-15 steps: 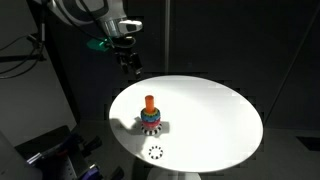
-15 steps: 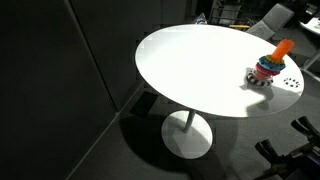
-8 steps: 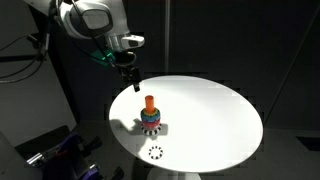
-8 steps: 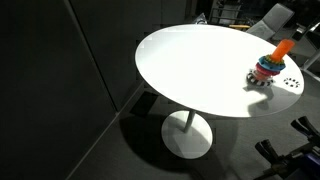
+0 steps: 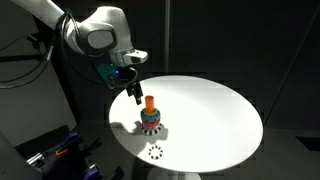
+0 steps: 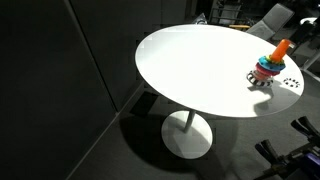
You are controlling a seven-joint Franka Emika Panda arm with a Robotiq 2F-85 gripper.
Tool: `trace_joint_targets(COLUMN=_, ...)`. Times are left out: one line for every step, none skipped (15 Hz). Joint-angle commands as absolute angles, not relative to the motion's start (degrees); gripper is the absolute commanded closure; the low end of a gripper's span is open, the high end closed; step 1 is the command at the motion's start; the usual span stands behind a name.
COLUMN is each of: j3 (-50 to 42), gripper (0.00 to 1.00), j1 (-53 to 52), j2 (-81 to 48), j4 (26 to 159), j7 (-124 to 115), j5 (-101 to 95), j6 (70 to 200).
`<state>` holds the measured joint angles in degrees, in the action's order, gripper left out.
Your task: Pick up the black and white ring from the table and put it on the stack of rings
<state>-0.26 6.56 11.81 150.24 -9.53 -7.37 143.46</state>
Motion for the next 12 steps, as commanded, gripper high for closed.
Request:
trace_joint_targets(j3=-1.26, gripper=0.0, j1=6.92, j2=8.42, j4=150.08, j7=-10.45, j5=-8.22, j6=148.18)
trace_joint_targets(j3=-1.51, gripper=0.0, j1=7.0, j2=7.42, j4=149.97, j7=-10.54, j5=-8.41, j6=149.45)
trace_joint_targets(j3=-1.75, gripper=0.0, j1=7.04, j2=6.64, j4=149.87, j7=-10.6, j5=-8.46, j6=150.45)
trace_joint_targets(j3=-2.02, gripper=0.0, j1=7.07, j2=5.87, j4=149.83, j7=-10.5, j5=-8.5, j6=151.55)
trace_joint_targets(j3=-2.31, gripper=0.0, j1=7.04, j2=5.13, j4=149.85, j7=-10.3, j5=-8.45, j6=152.82)
trace_joint_targets(j3=-2.55, gripper=0.0, j1=7.07, j2=4.53, j4=149.84, j7=-10.51, j5=-8.63, j6=153.99)
trace_joint_targets(j3=-2.82, gripper=0.0, j1=6.98, j2=3.97, j4=149.89, j7=-10.23, j5=-8.41, j6=155.26)
trace_joint_targets(j3=-3.05, gripper=0.0, j1=6.93, j2=3.51, j4=149.89, j7=-10.16, j5=-8.3, j6=156.38)
trace_joint_targets(j3=-3.29, gripper=0.0, j1=6.85, j2=3.05, j4=149.88, j7=-9.89, j5=-8.01, j6=157.43)
trace_joint_targets(j3=-3.5, gripper=0.0, j1=6.8, j2=2.64, j4=149.86, j7=-9.74, j5=-7.83, j6=158.39)
trace_joint_targets(j3=-3.67, gripper=0.0, j1=6.75, j2=2.25, j4=149.85, j7=-9.56, j5=-7.64, j6=159.15)
trace_joint_targets(j3=-3.84, gripper=0.0, j1=6.72, j2=1.89, j4=149.86, j7=-9.48, j5=-7.53, j6=159.89)
